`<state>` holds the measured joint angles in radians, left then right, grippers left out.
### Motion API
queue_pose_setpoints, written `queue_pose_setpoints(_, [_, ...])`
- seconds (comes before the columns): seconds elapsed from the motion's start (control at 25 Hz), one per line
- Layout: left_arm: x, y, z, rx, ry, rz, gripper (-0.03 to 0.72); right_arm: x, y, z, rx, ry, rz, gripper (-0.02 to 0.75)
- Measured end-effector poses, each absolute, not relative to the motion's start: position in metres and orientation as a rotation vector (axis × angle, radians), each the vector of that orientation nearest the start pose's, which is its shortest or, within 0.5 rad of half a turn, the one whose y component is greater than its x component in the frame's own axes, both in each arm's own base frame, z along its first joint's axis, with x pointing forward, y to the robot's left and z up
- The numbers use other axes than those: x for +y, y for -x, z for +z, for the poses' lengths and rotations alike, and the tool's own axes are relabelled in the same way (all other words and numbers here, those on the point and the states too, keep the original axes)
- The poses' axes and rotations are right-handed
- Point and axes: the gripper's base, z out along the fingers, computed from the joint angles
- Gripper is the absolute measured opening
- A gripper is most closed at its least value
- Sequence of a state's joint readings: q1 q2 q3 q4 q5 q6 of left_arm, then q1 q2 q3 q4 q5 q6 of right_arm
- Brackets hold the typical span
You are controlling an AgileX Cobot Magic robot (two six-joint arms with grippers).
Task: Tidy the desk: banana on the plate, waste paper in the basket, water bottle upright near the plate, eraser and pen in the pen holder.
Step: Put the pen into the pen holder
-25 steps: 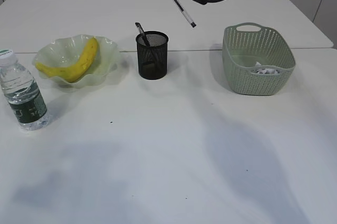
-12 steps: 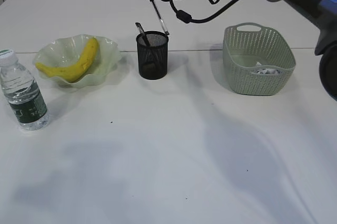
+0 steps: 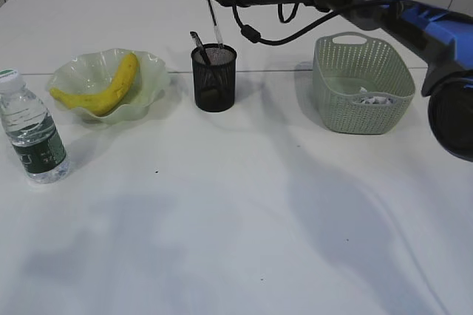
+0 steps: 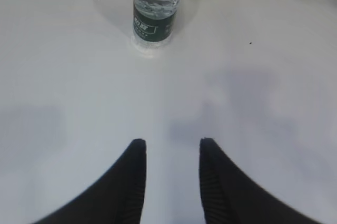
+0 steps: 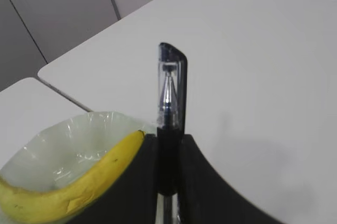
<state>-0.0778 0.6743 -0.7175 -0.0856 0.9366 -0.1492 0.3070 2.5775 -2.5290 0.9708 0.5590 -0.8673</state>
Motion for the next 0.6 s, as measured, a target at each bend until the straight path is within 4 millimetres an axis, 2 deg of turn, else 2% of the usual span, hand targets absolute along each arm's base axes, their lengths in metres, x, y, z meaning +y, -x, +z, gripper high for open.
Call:
queue_pose_setpoints(0.2, [-0.015, -0.113, 0.32, 2.354, 0.113, -0.216, 0.244, 0.215, -0.554, 0.237, 1.788, 0.54, 0.634, 0.042])
queue_pose_setpoints(0.48, [-0.012, -0.114, 0.32, 2.346, 0.098, -0.165, 0.245, 0.215, -0.561, 0.205, 1.83, 0.509, 0.634, 0.042])
queue_pose_setpoints(0.6, [-0.011, -0.114, 0.321, 2.343, 0.096, -0.155, 0.244, 0.215, -0.561, 0.202, 1.831, 0.516, 0.626, 0.042])
